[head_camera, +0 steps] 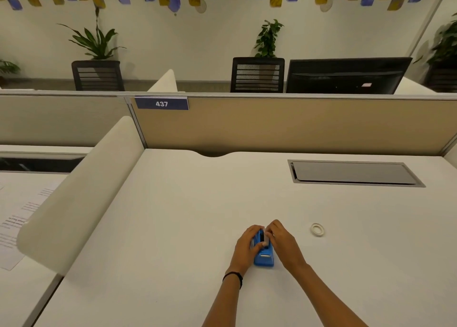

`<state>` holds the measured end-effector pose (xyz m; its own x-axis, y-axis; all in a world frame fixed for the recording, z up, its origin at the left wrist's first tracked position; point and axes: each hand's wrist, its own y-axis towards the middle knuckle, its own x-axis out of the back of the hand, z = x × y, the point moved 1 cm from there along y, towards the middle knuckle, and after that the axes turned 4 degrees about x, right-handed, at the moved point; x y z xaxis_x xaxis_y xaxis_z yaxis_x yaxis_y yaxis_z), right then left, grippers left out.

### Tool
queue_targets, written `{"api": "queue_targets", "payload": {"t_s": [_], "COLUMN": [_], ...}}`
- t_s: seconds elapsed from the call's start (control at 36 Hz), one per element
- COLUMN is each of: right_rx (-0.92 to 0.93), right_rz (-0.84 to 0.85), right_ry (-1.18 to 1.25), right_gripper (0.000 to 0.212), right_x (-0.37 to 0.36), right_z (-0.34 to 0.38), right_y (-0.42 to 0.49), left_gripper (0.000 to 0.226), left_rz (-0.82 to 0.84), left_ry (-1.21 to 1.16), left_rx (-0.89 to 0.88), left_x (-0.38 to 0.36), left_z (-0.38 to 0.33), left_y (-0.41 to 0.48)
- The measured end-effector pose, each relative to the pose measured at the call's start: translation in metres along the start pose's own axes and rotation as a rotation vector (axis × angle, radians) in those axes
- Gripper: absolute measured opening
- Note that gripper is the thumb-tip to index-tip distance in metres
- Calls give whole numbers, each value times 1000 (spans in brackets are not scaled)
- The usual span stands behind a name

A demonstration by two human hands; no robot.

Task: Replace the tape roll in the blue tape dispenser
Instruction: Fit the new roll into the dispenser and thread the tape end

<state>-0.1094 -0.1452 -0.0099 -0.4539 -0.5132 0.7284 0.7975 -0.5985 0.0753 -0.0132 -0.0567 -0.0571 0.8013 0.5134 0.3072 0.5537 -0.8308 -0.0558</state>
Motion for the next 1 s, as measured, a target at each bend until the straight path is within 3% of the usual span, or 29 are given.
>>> {"api": "queue_targets", "payload": {"t_s": [0.33,0.64,1.0], "right_rx": [98,61,49], "right_rz": [53,401,385], "right_ry": [-23,-459,-420], "right_gripper": [11,24,21], "right_x": [16,25,29], "right_z": [-1,27,29], "right_y": [1,33,31], "left_gripper": [29,26,31], "left_rz": [-1,-4,-5], "left_ry": [-14,-2,7], "left_rx": [-13,-29,-10], "left_x": [1,0,0], "left_z": [1,1,0], "left_y": [0,0,-1]}}
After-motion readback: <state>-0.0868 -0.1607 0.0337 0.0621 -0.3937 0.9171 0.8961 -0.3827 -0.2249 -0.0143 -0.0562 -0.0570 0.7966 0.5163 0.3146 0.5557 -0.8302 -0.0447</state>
